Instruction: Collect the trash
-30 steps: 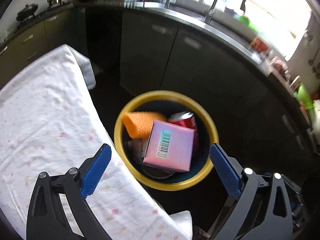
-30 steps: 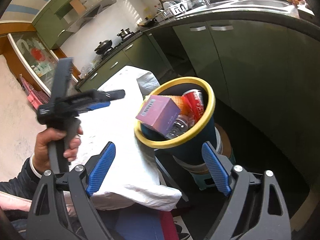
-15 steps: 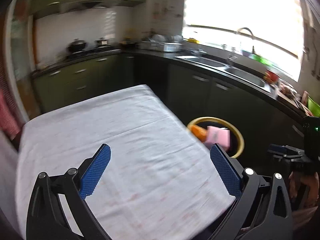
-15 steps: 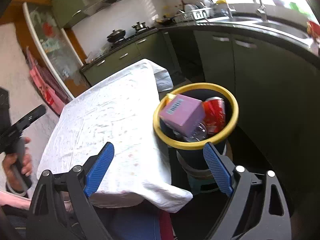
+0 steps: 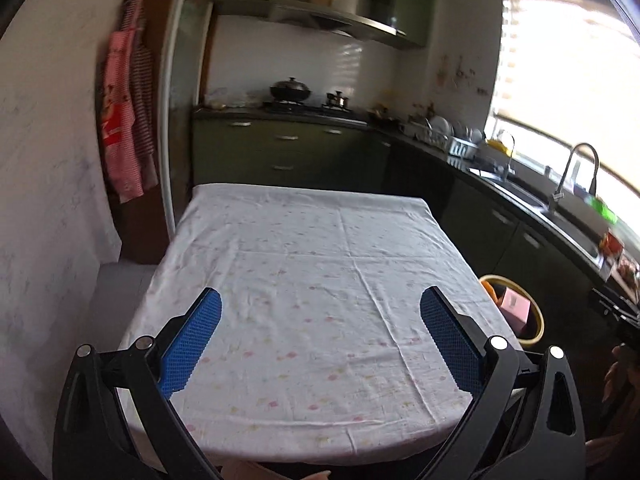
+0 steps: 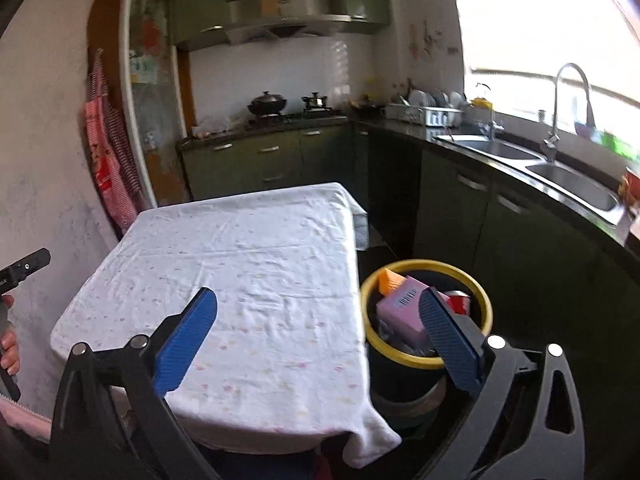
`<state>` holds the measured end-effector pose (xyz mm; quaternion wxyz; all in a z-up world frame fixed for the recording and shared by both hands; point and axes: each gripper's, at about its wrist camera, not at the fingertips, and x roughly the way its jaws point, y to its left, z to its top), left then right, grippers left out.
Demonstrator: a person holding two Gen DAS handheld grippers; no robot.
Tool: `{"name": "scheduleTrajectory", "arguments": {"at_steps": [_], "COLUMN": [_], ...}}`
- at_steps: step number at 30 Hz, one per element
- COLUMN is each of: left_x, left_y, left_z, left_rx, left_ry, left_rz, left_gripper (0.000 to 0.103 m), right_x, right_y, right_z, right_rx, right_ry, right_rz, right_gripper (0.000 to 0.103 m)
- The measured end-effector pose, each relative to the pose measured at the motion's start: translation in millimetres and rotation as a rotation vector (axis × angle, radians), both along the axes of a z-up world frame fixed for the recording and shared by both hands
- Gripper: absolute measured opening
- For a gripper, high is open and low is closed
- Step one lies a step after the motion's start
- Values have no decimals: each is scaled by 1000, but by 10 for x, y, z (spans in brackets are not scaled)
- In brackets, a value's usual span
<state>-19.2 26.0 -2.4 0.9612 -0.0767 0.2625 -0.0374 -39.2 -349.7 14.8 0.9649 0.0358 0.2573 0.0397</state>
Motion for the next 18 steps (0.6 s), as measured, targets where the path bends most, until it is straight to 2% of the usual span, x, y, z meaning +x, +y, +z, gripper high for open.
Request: {"name": "scheduleTrajectory", "arguments": {"at_steps": [3, 10, 18], "left_x": [-113, -187, -180], "left_y": [120, -123, -232], "left_z": [8, 144, 165], "left_rx": [-27, 44, 54], "left_ry": [-24, -88, -76], "left_rz": [-5, -30, -50], "left_gripper": [98, 98, 98], "right_x": [46, 63, 81], "right_y": [102, 107, 38], "right_z": [-7, -56, -106], "right_rx": [-6, -3, -2], "right_ry": [11, 21, 36], "right_rz": [19, -13, -26], "right_gripper": [96, 96, 96]}}
